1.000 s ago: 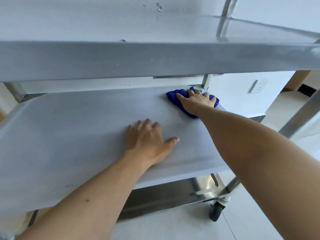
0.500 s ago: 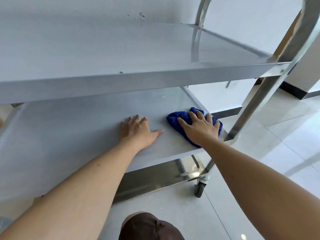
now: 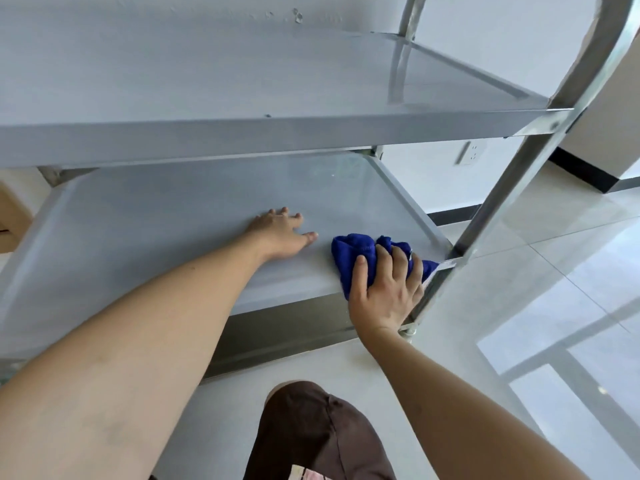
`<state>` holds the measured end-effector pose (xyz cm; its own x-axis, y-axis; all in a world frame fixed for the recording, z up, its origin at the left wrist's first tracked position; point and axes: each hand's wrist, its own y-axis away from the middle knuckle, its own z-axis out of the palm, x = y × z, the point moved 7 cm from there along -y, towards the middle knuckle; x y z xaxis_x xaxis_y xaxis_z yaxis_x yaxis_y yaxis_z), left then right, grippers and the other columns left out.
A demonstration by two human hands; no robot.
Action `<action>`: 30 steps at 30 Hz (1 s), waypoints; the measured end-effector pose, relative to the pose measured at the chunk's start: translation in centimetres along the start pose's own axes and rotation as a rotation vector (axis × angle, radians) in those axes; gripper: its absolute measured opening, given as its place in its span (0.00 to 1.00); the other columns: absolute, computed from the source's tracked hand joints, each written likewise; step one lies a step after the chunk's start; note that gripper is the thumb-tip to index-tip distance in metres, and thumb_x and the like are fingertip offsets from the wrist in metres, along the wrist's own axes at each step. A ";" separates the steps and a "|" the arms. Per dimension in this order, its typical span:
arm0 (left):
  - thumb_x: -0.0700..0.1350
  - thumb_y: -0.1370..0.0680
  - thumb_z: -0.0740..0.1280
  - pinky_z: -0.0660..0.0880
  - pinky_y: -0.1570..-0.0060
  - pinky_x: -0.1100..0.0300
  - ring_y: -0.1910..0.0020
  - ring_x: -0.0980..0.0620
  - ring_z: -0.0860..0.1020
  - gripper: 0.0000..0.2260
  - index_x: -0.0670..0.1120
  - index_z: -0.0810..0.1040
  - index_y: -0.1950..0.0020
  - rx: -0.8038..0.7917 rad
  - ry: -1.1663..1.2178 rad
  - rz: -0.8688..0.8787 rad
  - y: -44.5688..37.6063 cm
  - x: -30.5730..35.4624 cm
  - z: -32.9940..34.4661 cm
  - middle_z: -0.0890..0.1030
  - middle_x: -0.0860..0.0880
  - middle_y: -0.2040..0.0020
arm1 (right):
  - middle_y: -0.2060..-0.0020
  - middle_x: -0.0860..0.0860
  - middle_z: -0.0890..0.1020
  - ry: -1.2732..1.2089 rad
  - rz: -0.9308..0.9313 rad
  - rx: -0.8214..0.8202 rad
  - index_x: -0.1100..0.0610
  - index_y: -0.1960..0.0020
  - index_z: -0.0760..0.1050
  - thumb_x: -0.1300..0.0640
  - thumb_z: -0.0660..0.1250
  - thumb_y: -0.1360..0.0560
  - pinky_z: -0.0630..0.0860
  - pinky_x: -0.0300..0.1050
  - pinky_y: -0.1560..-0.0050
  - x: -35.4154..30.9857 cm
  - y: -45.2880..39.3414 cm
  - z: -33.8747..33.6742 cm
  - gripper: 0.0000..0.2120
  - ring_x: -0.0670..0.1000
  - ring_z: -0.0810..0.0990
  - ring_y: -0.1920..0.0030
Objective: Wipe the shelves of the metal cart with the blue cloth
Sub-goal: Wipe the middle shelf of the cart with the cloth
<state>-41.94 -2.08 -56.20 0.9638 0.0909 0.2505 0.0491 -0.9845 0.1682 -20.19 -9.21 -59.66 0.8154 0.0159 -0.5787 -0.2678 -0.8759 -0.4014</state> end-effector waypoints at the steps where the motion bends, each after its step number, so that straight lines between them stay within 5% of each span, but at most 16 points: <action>1: 0.65 0.22 0.58 0.56 0.27 0.54 0.23 0.45 0.59 0.30 0.53 0.65 0.24 0.025 0.094 0.002 0.1 -0.8 -0.2 0.59 0.50 0.21 | 0.29 0.48 0.72 -0.015 -0.010 0.011 0.49 0.31 0.73 0.36 0.50 0.21 0.51 0.60 0.25 -0.7 0.4 0.5 0.28 0.57 0.56 0.24; 4: 0.60 0.23 0.64 0.61 0.31 0.60 0.27 0.48 0.66 0.24 0.51 0.74 0.30 0.157 0.337 -0.010 1.3 -3.5 -1.0 0.68 0.52 0.25 | 0.31 0.51 0.74 -0.055 -0.051 0.051 0.52 0.33 0.76 0.37 0.52 0.21 0.47 0.63 0.23 -2.9 2.1 1.7 0.27 0.60 0.58 0.24; 9: 0.57 0.22 0.65 0.67 0.36 0.59 0.32 0.48 0.72 0.20 0.52 0.77 0.33 0.321 0.233 -0.040 5.1 -8.1 -2.2 0.76 0.50 0.31 | 0.35 0.53 0.77 -0.090 -0.158 0.049 0.53 0.37 0.79 0.39 0.57 0.22 0.46 0.71 0.25 -7.3 5.3 3.6 0.25 0.63 0.62 0.26; 19: 0.49 0.22 0.67 0.70 0.37 0.54 0.37 0.47 0.76 0.16 0.48 0.79 0.36 0.590 0.133 -0.237 17.2 -21.1 -5.2 0.81 0.48 0.37 | 0.40 0.54 0.81 -0.127 -0.613 0.024 0.52 0.36 0.79 0.37 0.61 0.21 0.58 0.67 0.28 -20.0 15.9 7.5 0.23 0.65 0.74 0.36; 25: 0.37 0.25 0.66 0.80 0.55 0.53 0.58 0.46 0.82 0.10 0.42 0.82 0.45 0.922 0.088 -0.185 27.1 -25.3 -6.1 0.85 0.45 0.52 | 0.40 0.54 0.80 -0.142 -0.843 0.011 0.51 0.33 0.76 0.37 0.61 0.19 0.61 0.67 0.33 -25.1 20.8 9.5 0.23 0.65 0.73 0.37; 30: 0.37 0.26 0.66 0.79 0.61 0.55 0.62 0.47 0.80 0.08 0.44 0.82 0.50 0.970 0.056 -0.222 31.6 -26.6 -3.8 0.83 0.47 0.55 | 0.37 0.54 0.78 -0.188 -1.003 0.004 0.48 0.30 0.74 0.50 0.69 0.24 0.58 0.67 0.30 -27.9 24.1 10.9 0.22 0.65 0.71 0.37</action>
<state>-67.00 -35.03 -53.94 0.8944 0.2703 0.3564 0.4436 -0.6385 -0.6290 -54.99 -25.52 -60.96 0.5710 0.8174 -0.0760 0.4926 -0.4152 -0.7648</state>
